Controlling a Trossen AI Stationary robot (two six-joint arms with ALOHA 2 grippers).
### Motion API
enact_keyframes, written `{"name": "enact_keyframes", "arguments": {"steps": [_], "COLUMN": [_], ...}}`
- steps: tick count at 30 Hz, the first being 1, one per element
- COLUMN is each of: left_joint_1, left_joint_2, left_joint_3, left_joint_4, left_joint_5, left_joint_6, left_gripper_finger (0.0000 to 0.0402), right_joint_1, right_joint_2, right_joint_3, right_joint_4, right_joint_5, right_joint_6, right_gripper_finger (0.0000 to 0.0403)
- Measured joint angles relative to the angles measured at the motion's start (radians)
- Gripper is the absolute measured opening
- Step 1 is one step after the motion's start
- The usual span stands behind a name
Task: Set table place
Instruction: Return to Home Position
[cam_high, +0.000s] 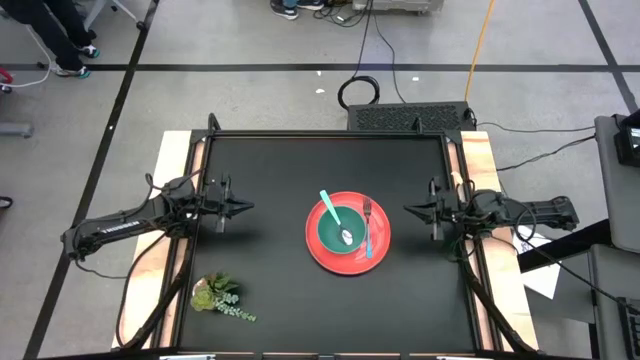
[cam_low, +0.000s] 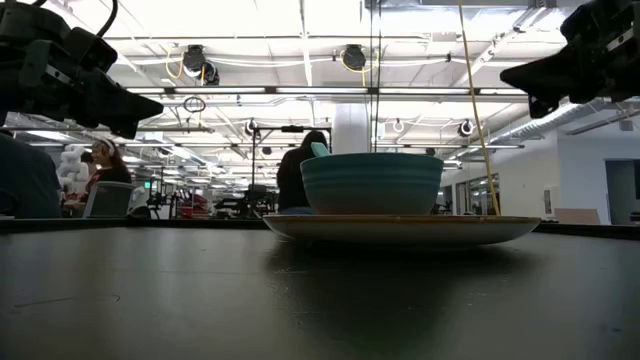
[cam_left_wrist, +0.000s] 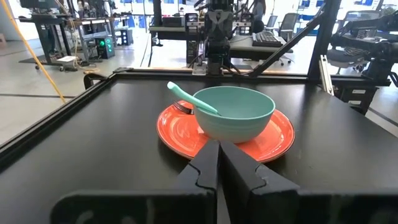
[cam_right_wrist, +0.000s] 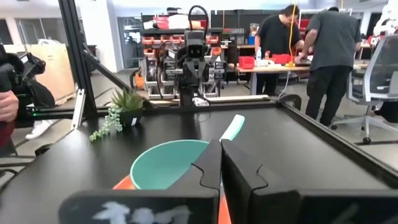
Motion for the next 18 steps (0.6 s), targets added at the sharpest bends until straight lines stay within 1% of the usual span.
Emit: {"name": "enact_keyframes", "arguments": {"steps": [5,12,18], "left_joint_1": [0.000,0.000,0.000], "left_joint_2": [0.000,0.000,0.000], "left_joint_3": [0.000,0.000,0.000], "left_joint_4": [-0.007,-0.008,-0.008], "left_joint_5": [0.000,0.000,-0.005], "left_joint_6": [0.004,0.002,-0.005], "left_gripper_finger": [0.0003,0.0022,0.0015], "right_joint_1": [0.000,0.000,0.000], "right_joint_2": [0.000,0.000,0.000], "right_joint_3": [-0.013,-0.013,-0.013], "right_joint_4": [0.006,0.047,0.047], "right_joint_5": [0.001,0.001,0.002], "right_joint_6": [0.005,-0.017,-0.074], "right_gripper_finger": [0.0000,0.0000,0.0000]}}
